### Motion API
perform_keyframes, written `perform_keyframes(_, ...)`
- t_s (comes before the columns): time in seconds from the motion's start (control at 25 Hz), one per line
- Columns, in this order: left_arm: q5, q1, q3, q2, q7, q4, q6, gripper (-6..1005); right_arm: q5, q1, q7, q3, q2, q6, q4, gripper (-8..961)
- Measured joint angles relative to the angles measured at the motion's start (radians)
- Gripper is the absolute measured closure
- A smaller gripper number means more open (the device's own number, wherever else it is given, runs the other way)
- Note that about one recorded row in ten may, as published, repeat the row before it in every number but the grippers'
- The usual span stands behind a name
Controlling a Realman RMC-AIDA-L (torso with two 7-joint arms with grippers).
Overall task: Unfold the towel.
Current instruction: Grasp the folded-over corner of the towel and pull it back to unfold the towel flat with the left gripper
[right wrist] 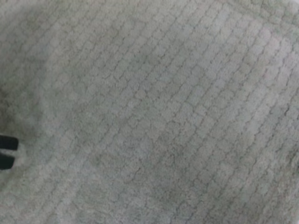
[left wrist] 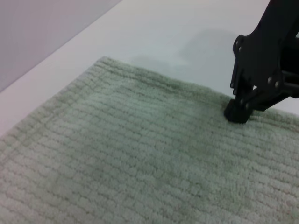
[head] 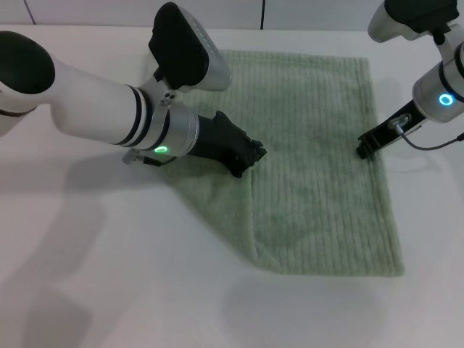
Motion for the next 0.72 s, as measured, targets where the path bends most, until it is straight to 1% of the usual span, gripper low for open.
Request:
perform_keyframes(0.32, -0.001, 0.033, -0.002, 0.002, 0.002, -0.058, -0.032, 941, 0.000, 0.000, 0.000, 0.000, 0.000, -0.001, 0.000, 952)
perform_keyframes(0.4, 0.002, 0.048, -0.017, 0.003, 0.003, -0.084, -0.056, 942, 0.000, 0.000, 0.000, 0.000, 0.000, -0.001, 0.000, 952)
perform_keyframes(0.48, 0.002, 0.048, -0.017, 0.003, 0.003, -0.084, -0.056, 942, 0.000, 0.000, 0.000, 0.000, -0.001, -0.002, 0.000, 952)
perform_keyframes(0.6, 0.005, 0.074, -0.048, 0.005, 0.004, -0.119, -0.087, 942, 0.000, 0.000, 0.000, 0.000, -0.002, -0.002, 0.000, 952)
perform_keyframes(0.72, 0.005, 0.078, -0.054, 0.005, 0.004, -0.125, -0.093, 942, 0.000, 0.000, 0.000, 0.000, -0.002, -0.002, 0.000, 952)
